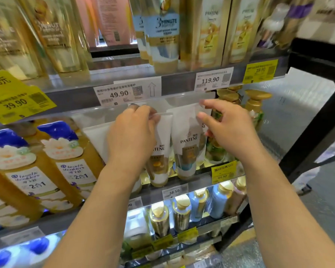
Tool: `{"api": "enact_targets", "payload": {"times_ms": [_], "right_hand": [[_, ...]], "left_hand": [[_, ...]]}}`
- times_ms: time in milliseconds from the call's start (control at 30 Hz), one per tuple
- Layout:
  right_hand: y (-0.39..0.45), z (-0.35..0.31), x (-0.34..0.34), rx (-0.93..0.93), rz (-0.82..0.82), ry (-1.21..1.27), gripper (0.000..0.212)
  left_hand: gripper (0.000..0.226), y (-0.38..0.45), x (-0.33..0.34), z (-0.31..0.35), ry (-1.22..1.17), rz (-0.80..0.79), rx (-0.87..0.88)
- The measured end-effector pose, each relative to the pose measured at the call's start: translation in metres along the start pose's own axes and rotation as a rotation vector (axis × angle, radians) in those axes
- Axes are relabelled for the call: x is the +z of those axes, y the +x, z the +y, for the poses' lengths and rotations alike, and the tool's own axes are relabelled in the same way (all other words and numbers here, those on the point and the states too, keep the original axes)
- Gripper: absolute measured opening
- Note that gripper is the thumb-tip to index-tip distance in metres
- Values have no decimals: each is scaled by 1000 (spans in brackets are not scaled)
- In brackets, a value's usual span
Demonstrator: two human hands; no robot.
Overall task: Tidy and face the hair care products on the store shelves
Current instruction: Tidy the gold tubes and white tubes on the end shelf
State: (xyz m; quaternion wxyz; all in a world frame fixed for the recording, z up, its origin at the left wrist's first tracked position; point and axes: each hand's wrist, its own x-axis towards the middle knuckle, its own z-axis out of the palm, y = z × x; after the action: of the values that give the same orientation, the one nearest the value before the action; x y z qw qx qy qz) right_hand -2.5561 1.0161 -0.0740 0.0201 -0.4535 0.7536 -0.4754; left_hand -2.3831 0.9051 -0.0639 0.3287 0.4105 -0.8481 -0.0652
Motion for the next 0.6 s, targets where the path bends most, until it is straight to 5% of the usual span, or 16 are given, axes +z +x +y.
{"api": "enact_targets", "payload": {"times_ms": [433,600], "right_hand": [[5,5,10,21,-30,147,36],[-11,8,14,-105,109,40,39]], "left_hand": [[30,-2,4,3,-57,32,-53],[36,-10,5,6,-12,60,-51]]}}
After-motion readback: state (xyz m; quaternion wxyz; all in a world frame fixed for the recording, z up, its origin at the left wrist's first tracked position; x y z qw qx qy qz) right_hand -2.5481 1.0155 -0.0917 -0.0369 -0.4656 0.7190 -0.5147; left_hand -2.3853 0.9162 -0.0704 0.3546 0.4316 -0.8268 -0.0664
